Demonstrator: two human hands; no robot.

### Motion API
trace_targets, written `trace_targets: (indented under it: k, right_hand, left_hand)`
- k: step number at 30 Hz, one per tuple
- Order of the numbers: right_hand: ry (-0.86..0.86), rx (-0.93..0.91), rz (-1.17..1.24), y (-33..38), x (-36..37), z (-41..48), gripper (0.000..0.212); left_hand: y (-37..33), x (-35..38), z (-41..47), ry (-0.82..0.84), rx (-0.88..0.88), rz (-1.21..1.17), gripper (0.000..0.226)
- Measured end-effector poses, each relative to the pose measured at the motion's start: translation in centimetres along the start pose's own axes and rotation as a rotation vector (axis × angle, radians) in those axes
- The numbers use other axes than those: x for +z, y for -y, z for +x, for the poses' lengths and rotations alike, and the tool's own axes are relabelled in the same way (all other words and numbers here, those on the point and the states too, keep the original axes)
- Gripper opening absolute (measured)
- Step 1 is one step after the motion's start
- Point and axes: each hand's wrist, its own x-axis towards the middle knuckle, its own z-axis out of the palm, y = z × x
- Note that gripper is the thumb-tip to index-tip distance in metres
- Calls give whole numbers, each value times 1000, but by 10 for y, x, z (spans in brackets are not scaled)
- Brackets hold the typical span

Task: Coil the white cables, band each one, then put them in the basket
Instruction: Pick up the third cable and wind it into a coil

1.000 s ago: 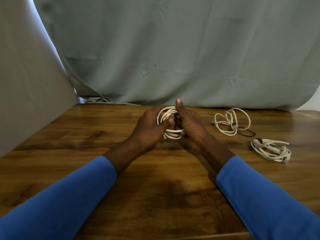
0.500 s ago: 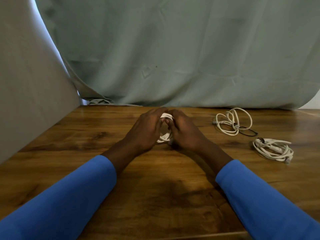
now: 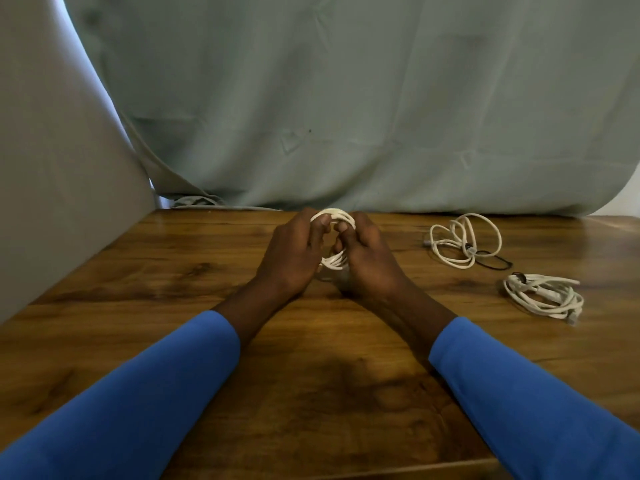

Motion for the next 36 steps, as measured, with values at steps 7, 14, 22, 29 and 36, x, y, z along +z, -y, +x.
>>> trace_targets:
  k: [7, 14, 22, 29, 36]
  right_hand:
    - [-26, 262, 581, 28, 10, -6, 18]
    - [-356, -38, -296, 19, 3, -5, 57]
    - [-430, 19, 36, 25, -23, -16, 61]
    - [-439, 149, 2, -5, -126, -64, 48]
    - [-550, 301, 121, -14, -146, -78, 43]
  left_hand:
    - [-1, 8, -2, -144, 2, 28, 32]
    - [-15, 13, -10, -52, 151, 72, 24]
    - [-52, 34, -29, -87, 181, -109, 36]
    - [-92, 45, -43, 139, 269, -280, 28]
    - [-141, 133, 46, 505, 366, 115, 14]
